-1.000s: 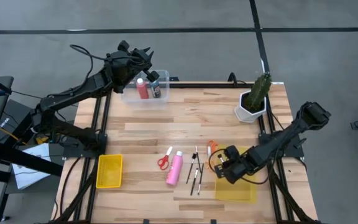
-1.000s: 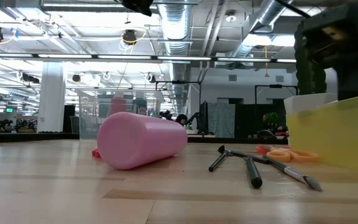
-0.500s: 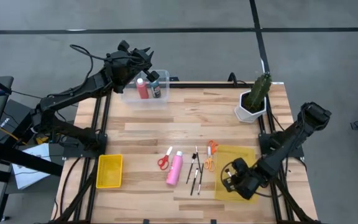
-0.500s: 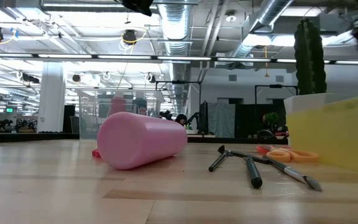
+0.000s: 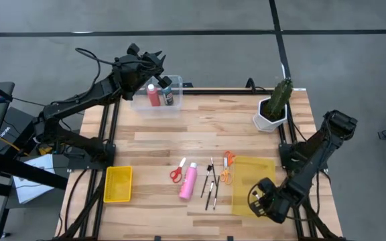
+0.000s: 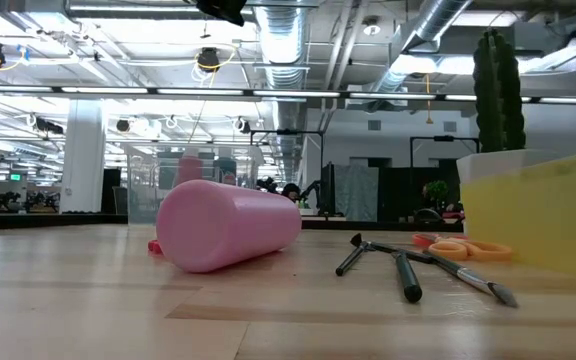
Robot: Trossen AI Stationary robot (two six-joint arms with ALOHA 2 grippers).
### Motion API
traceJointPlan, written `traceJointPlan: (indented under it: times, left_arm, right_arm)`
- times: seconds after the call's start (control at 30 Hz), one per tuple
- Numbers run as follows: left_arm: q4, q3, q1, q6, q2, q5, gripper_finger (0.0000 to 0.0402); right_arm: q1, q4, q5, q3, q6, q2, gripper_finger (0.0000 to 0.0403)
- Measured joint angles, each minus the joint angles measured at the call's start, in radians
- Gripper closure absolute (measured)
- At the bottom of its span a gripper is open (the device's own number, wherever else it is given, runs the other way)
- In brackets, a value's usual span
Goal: Pick & Place Paint Supplies
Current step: Put the powder brush into the yellow bin
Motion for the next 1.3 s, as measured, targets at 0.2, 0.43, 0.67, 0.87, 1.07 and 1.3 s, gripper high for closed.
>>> traceJointPlan:
  times: [0.2,0.43,0.67,0.87,1.07,1.3]
  left_arm:
    - [0.000,0.000,0.000,-0.001,0.000,0.000,0.0330]
    - [0.000,0.000,0.000,-0.040,0.000,0.000,0.0330]
    - [0.000,0.000,0.000,-0.050,0.000,0.000,0.0330]
    - [0.000,0.000,0.000,-0.050,0.000,0.000,0.0330]
    - [0.000,0.000,0.000,-0.050,0.000,0.000,0.0330]
    - [0.000,0.000,0.000,-0.050,0.000,0.000,0.0330]
  right_arm:
    - [0.013,-0.028,-0.027,0.000,0.000,0.000,0.0365]
    - [0.013,-0.045,-0.075,0.000,-0.017,0.000,0.0365]
    - [0.019,-0.091,-0.123,0.001,-0.036,0.000,0.0365]
    - [0.048,-0.199,-0.168,0.033,-0.037,0.000,0.0365]
    - [0.066,-0.223,-0.077,0.070,-0.030,-0.001,0.0365]
    - [0.029,-0.218,0.152,0.093,0.086,-0.002,0.0364]
